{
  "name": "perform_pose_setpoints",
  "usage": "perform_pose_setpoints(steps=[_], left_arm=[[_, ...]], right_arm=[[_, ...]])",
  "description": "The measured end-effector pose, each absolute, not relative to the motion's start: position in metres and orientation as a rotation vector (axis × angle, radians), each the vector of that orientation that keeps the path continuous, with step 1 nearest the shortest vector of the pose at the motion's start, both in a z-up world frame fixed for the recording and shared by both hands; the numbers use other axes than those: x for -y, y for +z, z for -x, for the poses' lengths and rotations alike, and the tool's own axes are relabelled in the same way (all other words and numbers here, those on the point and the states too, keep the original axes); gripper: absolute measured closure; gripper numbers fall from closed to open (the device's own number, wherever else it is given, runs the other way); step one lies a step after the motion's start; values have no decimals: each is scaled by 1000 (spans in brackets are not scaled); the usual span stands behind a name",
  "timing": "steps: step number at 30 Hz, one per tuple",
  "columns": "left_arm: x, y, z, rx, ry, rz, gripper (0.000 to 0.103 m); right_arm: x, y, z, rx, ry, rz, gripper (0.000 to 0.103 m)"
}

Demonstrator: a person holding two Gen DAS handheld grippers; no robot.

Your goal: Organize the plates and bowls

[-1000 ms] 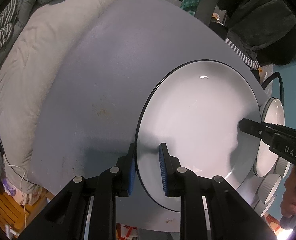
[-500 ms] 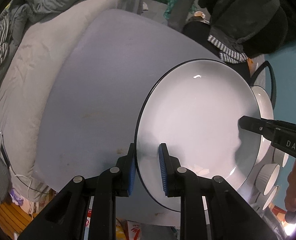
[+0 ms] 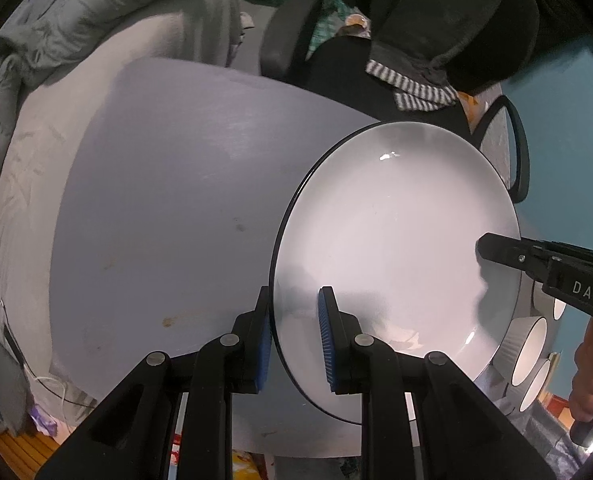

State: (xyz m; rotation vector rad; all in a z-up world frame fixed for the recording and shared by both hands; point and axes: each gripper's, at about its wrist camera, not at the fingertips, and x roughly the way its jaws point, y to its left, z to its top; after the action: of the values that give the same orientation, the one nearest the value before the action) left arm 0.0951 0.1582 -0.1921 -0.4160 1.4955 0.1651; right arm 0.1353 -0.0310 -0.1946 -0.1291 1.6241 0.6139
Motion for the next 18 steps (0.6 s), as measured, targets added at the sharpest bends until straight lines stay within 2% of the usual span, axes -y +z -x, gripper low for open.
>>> perform_pose_setpoints(steps=[18], left_arm=[[-90, -215, -139, -1550, 116, 357, 82]], right_arm=[[106, -212, -162, -1654, 525, 67, 88]])
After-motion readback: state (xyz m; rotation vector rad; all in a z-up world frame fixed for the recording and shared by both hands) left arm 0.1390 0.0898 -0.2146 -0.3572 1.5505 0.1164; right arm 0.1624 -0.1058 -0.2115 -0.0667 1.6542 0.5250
